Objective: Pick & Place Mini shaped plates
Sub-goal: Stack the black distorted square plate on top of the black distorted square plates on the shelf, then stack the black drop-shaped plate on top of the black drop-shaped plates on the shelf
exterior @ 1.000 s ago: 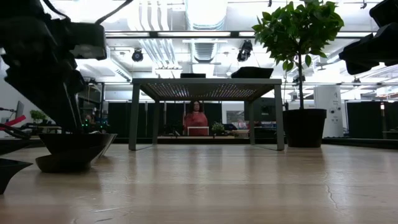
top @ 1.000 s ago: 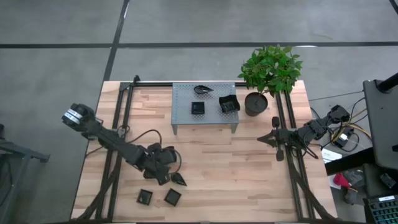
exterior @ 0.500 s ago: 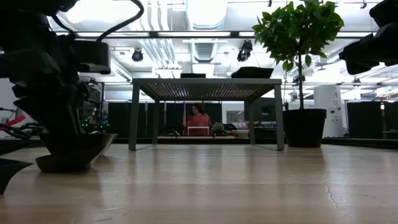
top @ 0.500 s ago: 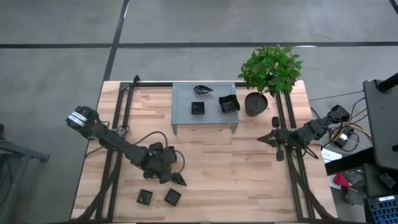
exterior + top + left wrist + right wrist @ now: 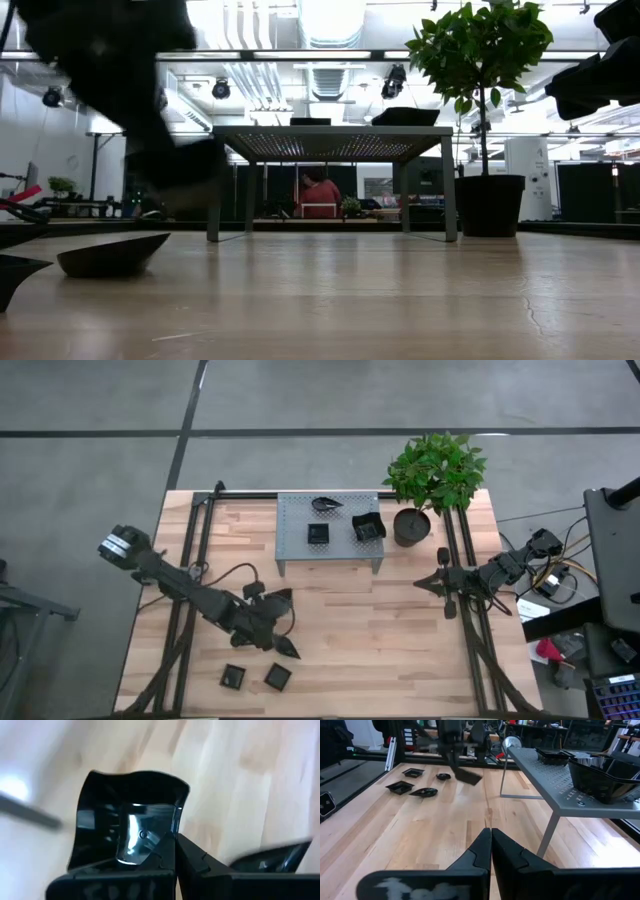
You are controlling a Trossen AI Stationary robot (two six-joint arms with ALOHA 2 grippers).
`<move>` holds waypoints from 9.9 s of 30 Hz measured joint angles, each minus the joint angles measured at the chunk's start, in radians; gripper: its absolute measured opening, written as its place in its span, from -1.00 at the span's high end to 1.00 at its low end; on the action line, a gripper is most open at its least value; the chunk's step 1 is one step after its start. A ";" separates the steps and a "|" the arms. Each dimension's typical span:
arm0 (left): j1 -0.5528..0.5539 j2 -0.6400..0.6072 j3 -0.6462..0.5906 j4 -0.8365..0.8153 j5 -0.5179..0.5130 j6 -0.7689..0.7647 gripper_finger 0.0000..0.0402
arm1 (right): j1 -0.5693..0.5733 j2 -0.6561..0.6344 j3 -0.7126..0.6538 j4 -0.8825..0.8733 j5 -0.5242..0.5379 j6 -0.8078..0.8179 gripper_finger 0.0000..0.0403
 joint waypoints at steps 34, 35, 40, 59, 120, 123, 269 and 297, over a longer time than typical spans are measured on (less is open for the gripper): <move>0.392 -0.005 0.144 0.749 -0.131 0.620 1.00 | 0.000 0.000 0.000 0.000 0.000 0.000 0.96; 0.398 -0.004 0.148 0.749 -0.131 0.620 1.00 | 0.000 0.000 0.000 0.000 0.000 0.000 0.96; 0.431 -0.004 0.156 0.778 -0.069 0.615 1.00 | 0.000 0.000 0.000 0.000 0.000 0.000 0.96; 0.528 0.240 0.467 0.699 0.020 0.709 1.00 | 0.000 0.000 0.000 0.000 0.000 0.000 0.96; 0.517 0.425 0.697 0.345 0.073 0.715 0.50 | 0.000 0.000 0.000 0.000 0.000 0.000 0.96; 0.487 0.402 0.695 0.255 0.073 0.684 0.49 | 0.000 0.000 0.000 0.000 0.000 0.000 0.96; -0.051 0.303 0.204 0.050 0.254 0.070 1.00 | 0.000 0.000 0.000 -0.001 0.002 0.000 0.96; 0.246 0.199 0.611 -0.141 -0.367 0.788 1.00 | 0.000 0.000 0.000 -0.001 0.002 0.000 0.96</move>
